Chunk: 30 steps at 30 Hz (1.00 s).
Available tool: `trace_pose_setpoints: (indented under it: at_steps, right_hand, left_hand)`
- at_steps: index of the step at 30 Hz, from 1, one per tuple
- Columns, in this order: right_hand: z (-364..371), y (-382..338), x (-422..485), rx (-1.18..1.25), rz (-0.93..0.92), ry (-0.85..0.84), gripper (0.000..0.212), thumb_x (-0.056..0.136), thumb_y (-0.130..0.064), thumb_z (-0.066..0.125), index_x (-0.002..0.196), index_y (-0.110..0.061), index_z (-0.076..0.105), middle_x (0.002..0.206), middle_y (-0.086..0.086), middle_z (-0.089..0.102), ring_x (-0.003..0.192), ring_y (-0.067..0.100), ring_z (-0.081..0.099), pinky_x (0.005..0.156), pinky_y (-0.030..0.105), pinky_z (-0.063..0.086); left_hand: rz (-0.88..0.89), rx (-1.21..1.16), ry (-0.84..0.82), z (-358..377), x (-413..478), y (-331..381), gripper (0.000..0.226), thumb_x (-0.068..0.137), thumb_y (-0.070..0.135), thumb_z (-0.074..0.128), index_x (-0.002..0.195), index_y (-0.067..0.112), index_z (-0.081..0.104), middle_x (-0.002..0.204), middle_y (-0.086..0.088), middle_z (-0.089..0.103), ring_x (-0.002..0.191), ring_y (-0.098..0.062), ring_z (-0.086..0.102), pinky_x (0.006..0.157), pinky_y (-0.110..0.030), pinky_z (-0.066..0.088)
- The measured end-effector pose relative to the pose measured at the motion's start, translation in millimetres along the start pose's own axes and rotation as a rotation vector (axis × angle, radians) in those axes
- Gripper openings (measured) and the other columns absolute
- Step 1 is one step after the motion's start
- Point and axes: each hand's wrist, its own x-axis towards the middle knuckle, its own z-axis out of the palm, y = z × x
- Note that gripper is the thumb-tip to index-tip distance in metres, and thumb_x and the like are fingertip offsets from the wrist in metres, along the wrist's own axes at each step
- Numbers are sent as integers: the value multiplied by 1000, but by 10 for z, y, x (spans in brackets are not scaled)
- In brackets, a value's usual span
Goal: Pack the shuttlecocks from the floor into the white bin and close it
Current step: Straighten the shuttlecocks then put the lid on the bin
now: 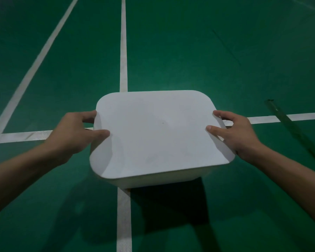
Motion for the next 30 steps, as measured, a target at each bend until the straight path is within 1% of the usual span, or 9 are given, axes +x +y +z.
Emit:
trace_pose_setpoints:
  at_steps: [7, 9, 11, 14, 18, 20, 23, 26, 30]
  right_hand:
    - [59, 30, 12, -66, -32, 16, 55, 75, -18, 79, 126, -22, 59, 117, -5, 56, 90, 23, 65, 68, 35, 53]
    - [41, 30, 28, -82, -25, -1, 50, 75, -19, 79, 121, -24, 59, 115, -4, 56, 85, 22, 63, 61, 31, 49]
    - [22, -8, 74, -106, -26, -12, 42, 78, -23, 77, 116, -21, 59, 110, -1, 55, 76, 17, 59, 58, 29, 47]
    - [54, -142, 240, -183, 2, 0, 41, 84, -35, 70, 115, -16, 53, 102, 4, 57, 75, 17, 56, 71, 35, 49]
    - [169, -306, 501, -395, -105, 56, 57, 88, -42, 61, 135, -15, 43, 138, 9, 47, 119, 25, 50, 99, 33, 37]
    - [268, -349, 550, -477, -220, 20, 63, 91, -44, 57, 144, -16, 37, 149, 7, 36, 135, 23, 36, 108, 31, 27]
    - [420, -273, 577, -671, -317, -61, 68, 91, -56, 47, 148, -25, 28, 157, 1, 21, 142, 25, 26, 114, 39, 23]
    - [461, -207, 591, -781, -308, -36, 69, 88, -64, 41, 148, -32, 25, 158, -2, 17, 137, 32, 33, 109, 47, 31]
    - [416, -236, 628, -699, -303, -67, 71, 86, -65, 47, 146, -31, 28, 155, -4, 20, 135, 27, 37, 108, 43, 33]
  left_hand:
    - [17, -50, -2, 70, 38, -42, 63, 79, 0, 69, 137, 8, 47, 116, 5, 59, 97, -22, 60, 82, -31, 42]
    - [43, -46, 23, 106, 46, -62, 52, 82, 0, 65, 132, 9, 53, 101, 10, 59, 86, -14, 60, 72, -25, 42]
    - [48, -33, 49, 129, 93, -52, 42, 85, 10, 65, 126, 12, 53, 101, 7, 57, 79, -4, 54, 64, -22, 39]
    - [29, 108, 100, 101, 205, 32, 46, 88, 33, 64, 124, 10, 47, 120, -5, 52, 96, -20, 55, 80, -35, 43]
    - [282, 377, 183, 165, 491, 148, 63, 93, 43, 52, 142, 8, 34, 150, -16, 26, 137, -31, 28, 112, -42, 22]
    - [365, 477, 96, 272, 587, 167, 72, 92, 57, 42, 148, 14, 26, 156, -11, 16, 143, -30, 15, 115, -45, 13]
    - [416, 662, 28, 444, 573, 107, 80, 87, 70, 23, 150, 21, 15, 159, -1, 11, 144, -27, 8, 116, -48, 15]
    - [399, 697, 60, 495, 537, 66, 77, 88, 69, 29, 149, 26, 14, 158, 5, 10, 144, -24, 5, 114, -49, 19]
    - [383, 704, 40, 487, 575, 84, 77, 86, 70, 32, 148, 27, 15, 158, 5, 9, 143, -25, 3, 112, -51, 23]
